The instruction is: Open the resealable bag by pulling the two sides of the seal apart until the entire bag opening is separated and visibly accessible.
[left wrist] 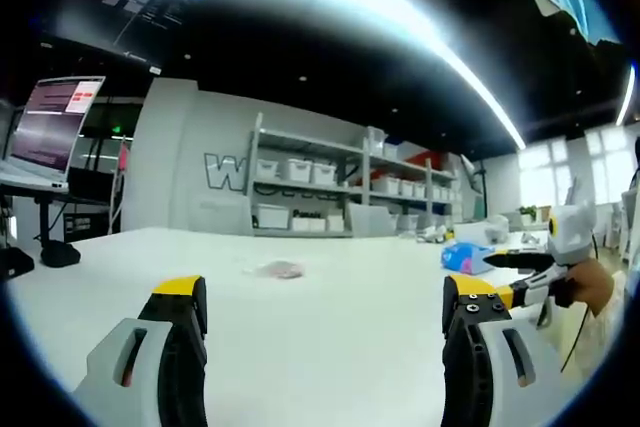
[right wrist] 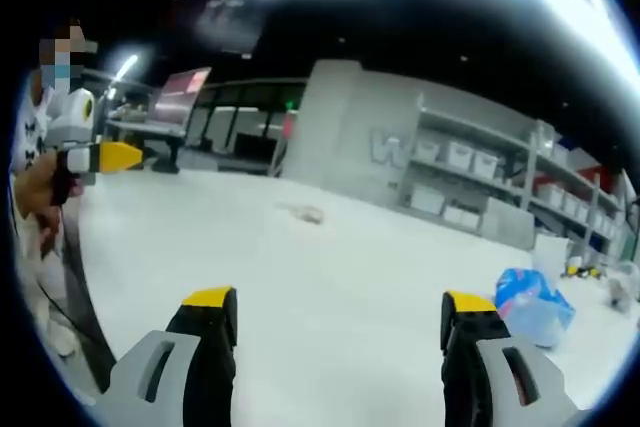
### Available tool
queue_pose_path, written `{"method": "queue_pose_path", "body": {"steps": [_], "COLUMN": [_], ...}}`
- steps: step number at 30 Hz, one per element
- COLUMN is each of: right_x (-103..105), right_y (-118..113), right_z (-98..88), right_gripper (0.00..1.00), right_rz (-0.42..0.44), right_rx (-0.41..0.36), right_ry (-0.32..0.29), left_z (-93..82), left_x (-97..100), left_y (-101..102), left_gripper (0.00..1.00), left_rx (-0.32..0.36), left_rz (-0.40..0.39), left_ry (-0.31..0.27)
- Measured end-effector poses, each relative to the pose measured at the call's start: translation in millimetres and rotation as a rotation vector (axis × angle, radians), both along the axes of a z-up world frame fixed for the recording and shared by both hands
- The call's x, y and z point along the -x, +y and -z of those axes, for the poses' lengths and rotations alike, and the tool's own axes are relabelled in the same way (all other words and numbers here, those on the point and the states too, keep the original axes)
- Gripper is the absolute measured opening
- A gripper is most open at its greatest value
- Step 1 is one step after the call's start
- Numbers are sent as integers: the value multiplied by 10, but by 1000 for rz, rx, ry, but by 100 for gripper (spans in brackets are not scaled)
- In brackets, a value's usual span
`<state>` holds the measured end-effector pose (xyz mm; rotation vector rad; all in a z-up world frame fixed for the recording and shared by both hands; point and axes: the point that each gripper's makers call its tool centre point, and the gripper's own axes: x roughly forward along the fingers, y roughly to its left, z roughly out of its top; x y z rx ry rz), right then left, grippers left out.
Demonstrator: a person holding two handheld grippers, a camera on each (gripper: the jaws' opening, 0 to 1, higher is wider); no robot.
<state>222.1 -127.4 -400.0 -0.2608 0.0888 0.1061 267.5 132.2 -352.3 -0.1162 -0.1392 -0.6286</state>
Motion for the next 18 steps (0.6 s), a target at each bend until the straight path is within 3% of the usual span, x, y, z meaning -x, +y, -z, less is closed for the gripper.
{"method": "queue_pose_path", "body": {"steps": [18], "right_x": [16], "right_y": [-16], "right_z": [9], "right_gripper": [84], "right_rz": [4], "right_rx": [4], "right_ry": [3], "left_z": [23], "left_x": [-2], "left_y": [9], "left_gripper": [97], "left_rx": [-8], "left_rz": [-2], "left_ry": [4]}}
